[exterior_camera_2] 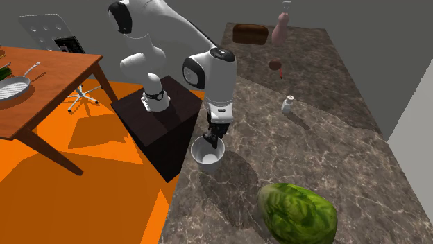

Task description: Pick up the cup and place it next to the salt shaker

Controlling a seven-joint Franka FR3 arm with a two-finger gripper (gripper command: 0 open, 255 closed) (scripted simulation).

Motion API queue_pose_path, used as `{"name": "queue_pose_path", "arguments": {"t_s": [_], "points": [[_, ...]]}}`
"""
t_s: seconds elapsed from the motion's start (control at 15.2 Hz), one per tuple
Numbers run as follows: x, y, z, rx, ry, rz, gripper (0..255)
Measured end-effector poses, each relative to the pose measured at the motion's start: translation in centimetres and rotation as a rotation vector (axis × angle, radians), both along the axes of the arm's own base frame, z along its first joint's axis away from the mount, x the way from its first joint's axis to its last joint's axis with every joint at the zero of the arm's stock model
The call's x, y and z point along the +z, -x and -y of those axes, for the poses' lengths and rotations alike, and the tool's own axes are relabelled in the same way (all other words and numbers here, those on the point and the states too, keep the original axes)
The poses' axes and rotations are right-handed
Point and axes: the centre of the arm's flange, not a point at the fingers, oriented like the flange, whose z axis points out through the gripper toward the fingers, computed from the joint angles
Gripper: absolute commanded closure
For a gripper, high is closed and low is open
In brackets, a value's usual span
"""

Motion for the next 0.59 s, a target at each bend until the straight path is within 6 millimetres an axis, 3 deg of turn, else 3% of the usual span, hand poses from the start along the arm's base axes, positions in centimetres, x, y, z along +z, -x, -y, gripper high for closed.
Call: {"name": "queue_pose_path", "arguments": {"t_s": [0.59], "points": [[4.7,0.0,0.0,0.000,0.000,0.000,255]]}}
